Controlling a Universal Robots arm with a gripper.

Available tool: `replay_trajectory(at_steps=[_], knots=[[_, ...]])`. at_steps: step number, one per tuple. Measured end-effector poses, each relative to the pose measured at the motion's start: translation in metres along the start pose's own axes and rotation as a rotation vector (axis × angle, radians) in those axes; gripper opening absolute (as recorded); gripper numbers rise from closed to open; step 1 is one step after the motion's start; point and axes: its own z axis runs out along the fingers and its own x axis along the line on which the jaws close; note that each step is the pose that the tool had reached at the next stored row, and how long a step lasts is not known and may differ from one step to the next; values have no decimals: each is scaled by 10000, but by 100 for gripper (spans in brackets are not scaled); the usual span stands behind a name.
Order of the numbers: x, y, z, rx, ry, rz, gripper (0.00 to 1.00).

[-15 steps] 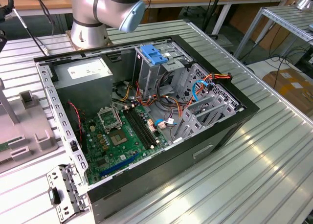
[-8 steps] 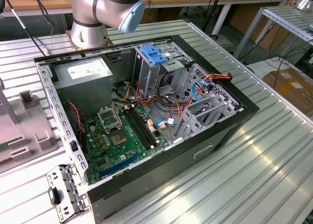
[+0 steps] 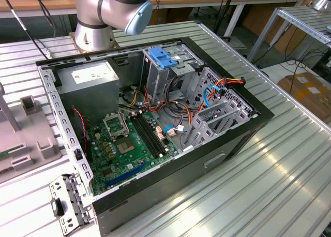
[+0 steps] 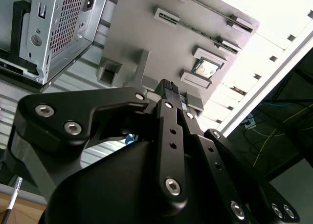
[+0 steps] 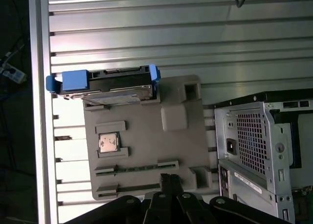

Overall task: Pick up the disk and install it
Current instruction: 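Reach for the disk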

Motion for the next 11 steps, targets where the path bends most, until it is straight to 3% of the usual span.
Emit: replay_trajectory(at_steps=[11], knots=[[98,42,17,-2,-1,-12,11]])
